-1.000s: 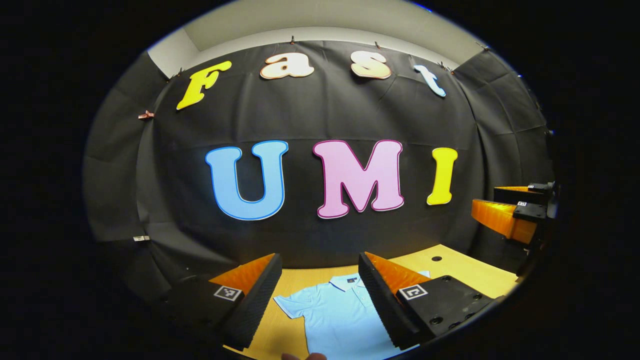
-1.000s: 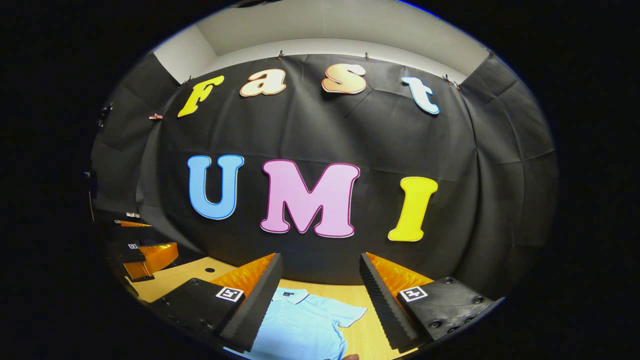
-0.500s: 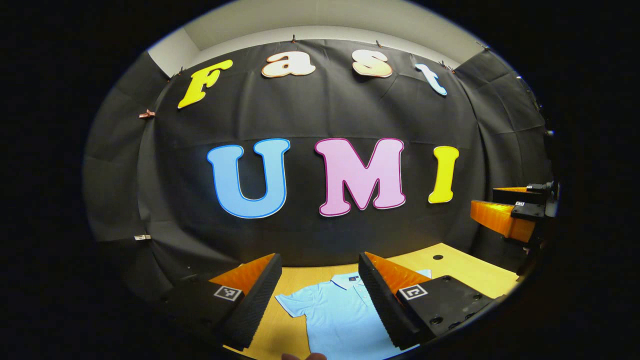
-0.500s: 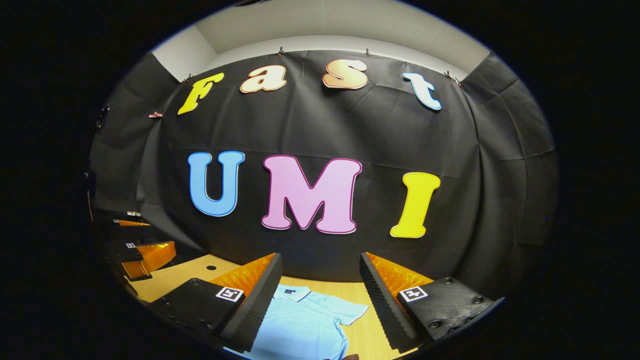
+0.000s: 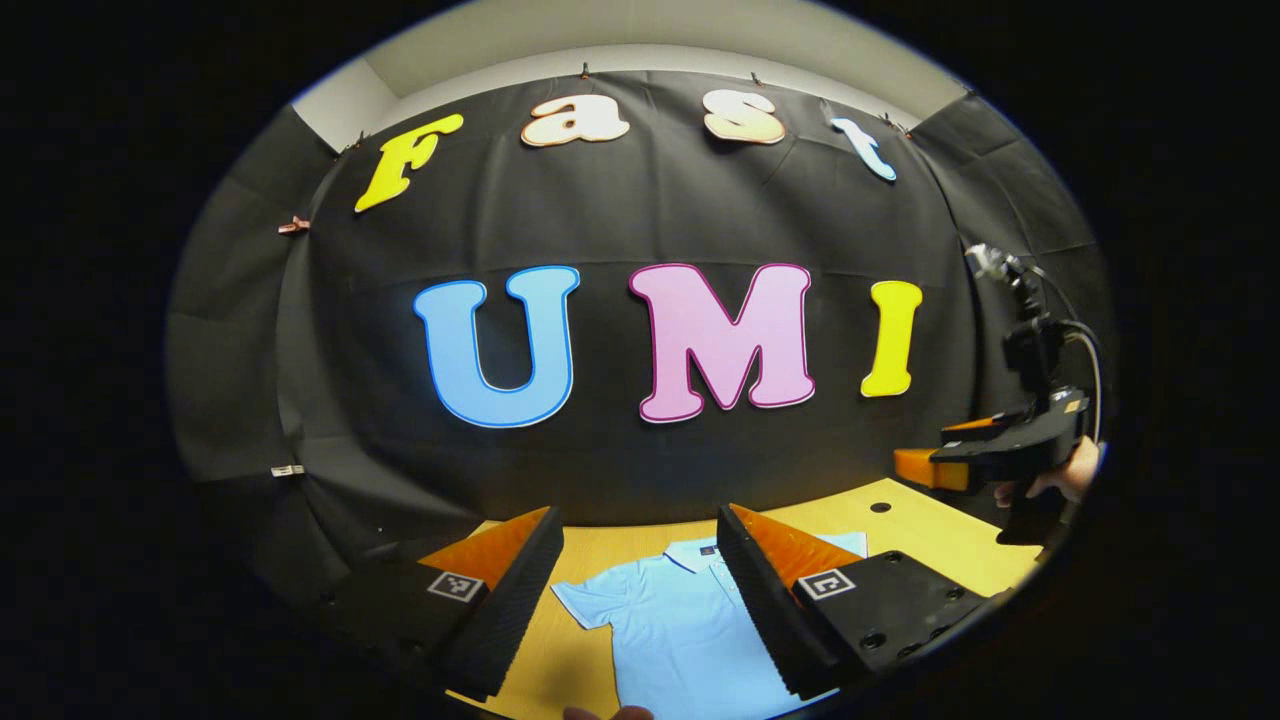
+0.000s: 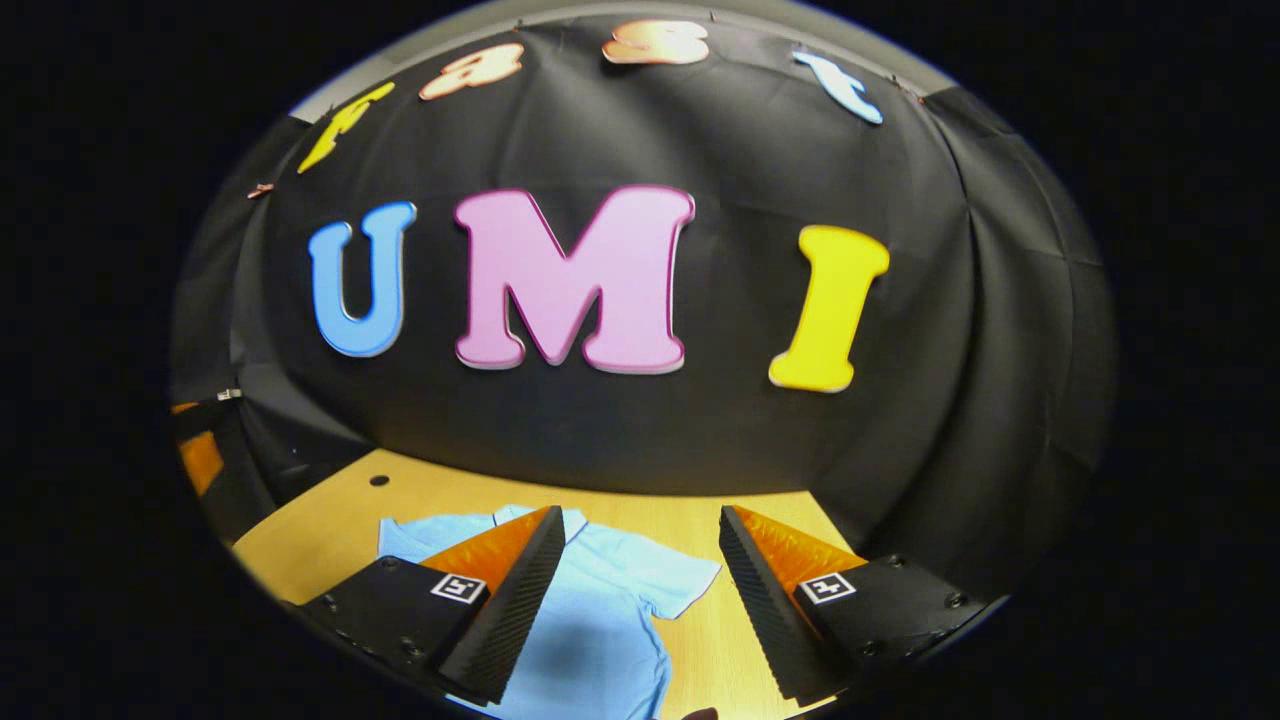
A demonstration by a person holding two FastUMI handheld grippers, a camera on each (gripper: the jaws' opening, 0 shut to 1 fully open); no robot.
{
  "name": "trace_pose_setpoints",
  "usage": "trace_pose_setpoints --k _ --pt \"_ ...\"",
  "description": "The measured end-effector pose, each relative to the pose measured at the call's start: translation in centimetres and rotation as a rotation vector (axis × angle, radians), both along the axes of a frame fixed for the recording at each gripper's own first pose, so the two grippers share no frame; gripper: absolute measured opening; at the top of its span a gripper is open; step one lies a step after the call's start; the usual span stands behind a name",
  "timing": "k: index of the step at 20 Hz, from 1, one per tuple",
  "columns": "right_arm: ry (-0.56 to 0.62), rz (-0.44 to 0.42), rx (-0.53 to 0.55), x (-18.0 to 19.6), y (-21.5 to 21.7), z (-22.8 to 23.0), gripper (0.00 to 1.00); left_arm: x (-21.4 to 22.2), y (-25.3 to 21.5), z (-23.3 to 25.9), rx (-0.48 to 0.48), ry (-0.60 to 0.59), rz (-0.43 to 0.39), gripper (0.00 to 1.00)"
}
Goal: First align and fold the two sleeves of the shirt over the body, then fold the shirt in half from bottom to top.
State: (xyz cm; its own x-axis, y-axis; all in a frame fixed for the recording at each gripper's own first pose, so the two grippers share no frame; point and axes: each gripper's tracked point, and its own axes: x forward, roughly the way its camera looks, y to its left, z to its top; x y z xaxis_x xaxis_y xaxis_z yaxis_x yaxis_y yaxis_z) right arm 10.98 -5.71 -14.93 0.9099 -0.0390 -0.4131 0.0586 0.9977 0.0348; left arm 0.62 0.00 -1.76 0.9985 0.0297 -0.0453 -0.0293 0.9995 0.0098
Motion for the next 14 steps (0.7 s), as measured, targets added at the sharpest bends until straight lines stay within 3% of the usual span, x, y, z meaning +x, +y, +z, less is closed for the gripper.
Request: trace_pose_setpoints --k 5,14 --pt "0.225 -0.032 0.077 4.3 -2.7 -10.6 0.97 -0.1 0.0 -0.4 0.010 0.017 0.033 0.98" --pt "0.462 -0.130 0.132 8.4 -6.1 -25.2 0.98 -1.1 0.6 -2.5 0.015 0.096 0.130 0.98"
